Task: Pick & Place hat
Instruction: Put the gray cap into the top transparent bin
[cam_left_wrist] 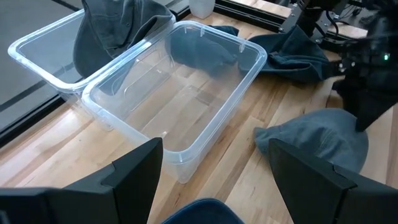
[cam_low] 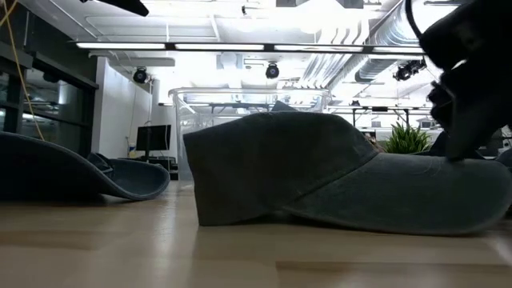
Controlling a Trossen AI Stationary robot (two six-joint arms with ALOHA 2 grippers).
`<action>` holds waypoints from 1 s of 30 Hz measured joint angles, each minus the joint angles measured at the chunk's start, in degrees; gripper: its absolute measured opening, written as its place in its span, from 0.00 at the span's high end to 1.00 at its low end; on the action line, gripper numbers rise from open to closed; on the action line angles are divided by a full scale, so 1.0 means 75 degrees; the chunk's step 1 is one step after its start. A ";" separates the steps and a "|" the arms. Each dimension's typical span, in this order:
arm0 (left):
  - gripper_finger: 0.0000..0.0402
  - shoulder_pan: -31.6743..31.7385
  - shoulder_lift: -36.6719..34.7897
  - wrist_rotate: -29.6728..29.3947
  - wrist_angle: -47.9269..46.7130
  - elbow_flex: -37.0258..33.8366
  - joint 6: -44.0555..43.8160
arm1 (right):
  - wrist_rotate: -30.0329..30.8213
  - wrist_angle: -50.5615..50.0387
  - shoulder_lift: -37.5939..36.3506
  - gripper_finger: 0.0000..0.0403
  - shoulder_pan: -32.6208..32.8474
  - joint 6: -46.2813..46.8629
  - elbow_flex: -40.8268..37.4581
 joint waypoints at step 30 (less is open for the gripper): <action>0.29 0.0000 0.0000 0.0076 0.0011 0.0000 -0.0170 | 0.1262 0.1876 0.0994 0.97 -0.0562 -0.2127 0.0631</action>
